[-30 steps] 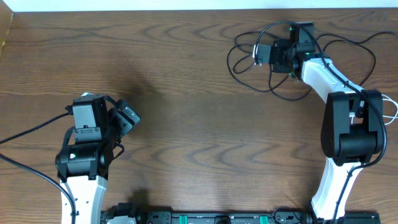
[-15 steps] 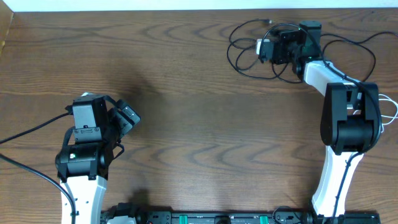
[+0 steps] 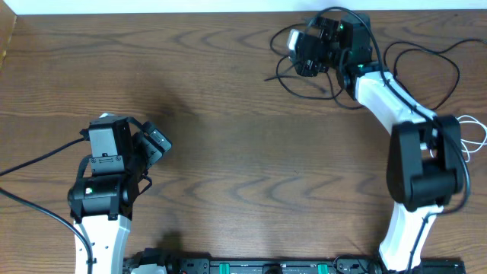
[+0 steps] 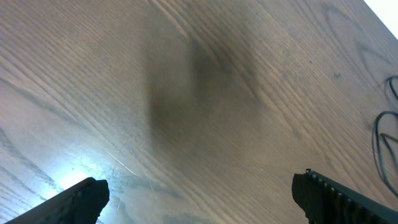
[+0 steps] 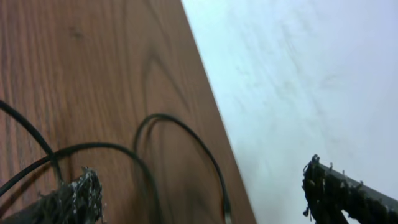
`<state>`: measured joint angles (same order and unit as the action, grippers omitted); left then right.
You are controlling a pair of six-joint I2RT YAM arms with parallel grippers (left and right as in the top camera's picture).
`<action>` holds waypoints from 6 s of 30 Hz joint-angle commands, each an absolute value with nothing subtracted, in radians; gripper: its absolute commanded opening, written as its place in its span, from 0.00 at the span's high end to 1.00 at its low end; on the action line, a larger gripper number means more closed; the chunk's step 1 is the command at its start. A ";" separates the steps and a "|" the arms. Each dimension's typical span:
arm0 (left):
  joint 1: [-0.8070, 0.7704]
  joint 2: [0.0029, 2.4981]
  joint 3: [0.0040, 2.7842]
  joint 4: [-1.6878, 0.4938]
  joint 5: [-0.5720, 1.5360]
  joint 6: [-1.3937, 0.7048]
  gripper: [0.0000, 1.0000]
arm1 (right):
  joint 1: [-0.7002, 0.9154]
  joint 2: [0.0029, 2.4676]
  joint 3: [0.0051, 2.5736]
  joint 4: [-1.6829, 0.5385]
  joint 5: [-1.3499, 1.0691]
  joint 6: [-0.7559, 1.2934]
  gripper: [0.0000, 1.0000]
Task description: Untangle cables
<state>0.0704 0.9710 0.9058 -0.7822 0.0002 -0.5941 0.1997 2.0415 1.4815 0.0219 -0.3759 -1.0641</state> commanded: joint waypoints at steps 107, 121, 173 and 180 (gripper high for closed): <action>0.075 0.975 0.920 -0.785 -0.012 -0.577 0.00 | -0.084 0.008 1.190 -0.660 -0.435 -1.078 0.01; 0.075 0.975 0.920 -0.785 -0.012 -0.577 0.00 | -0.084 0.008 1.188 -0.742 -0.428 -1.078 0.01; 0.075 0.975 0.920 -0.785 -0.012 -0.577 0.00 | -0.091 0.006 0.262 0.079 -0.273 0.119 0.01; 0.075 0.975 0.920 -0.785 -0.012 -0.577 0.00 | -0.091 0.005 0.101 0.088 -0.141 0.186 0.01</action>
